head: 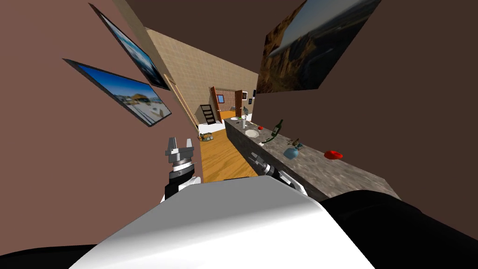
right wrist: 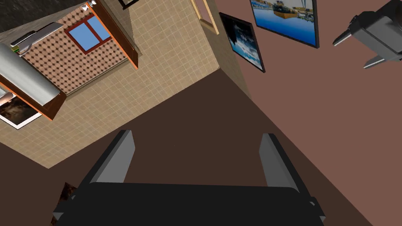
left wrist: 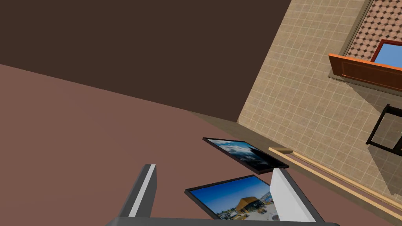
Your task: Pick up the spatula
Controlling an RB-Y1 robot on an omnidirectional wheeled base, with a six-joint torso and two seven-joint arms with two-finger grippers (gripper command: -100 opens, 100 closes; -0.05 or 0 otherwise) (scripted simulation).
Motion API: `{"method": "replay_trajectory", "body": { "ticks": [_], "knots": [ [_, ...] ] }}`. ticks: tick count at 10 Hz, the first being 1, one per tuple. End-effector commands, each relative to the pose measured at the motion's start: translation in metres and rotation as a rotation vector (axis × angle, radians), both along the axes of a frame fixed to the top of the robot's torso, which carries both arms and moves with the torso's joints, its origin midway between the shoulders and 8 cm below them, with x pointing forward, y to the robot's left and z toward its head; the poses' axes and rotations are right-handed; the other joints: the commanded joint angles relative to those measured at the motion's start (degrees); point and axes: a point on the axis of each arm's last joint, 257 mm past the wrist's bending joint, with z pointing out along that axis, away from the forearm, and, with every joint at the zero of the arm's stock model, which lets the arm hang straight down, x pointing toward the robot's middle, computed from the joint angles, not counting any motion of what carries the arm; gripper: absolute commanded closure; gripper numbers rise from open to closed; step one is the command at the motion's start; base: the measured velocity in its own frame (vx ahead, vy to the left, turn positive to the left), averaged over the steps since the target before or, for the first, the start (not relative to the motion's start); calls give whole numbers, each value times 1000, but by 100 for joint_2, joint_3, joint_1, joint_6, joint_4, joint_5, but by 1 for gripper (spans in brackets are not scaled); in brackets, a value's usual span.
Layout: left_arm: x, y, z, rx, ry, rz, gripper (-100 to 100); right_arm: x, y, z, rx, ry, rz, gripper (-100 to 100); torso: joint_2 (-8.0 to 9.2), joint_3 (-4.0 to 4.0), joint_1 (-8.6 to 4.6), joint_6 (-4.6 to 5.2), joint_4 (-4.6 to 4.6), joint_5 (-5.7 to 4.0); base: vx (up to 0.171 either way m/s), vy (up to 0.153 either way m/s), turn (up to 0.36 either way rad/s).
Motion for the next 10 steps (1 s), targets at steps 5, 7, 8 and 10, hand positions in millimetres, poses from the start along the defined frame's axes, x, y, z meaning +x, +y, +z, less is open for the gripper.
{"method": "replay_trajectory", "body": {
  "ticks": [5,7,8,10],
  "knots": [
    [0,0,0,0,0,0,0,-20,-35,-71,-286,36,75,-100,-3,-2,-6,1,0,0,-60,46,223],
    [0,0,0,0,0,0,0,-28,-50,-91,-385,37,107,-100,-14,-7,-20,11,-2,-4,-24,29,134],
    [0,0,0,0,0,0,0,-29,-60,-100,-406,57,101,-100,-15,-8,-12,1,-3,-2,-28,41,199],
    [0,0,0,0,0,0,0,-38,-85,-122,-521,68,134,-100,-12,-6,-6,5,-2,0,-34,52,213]
  ]
}}
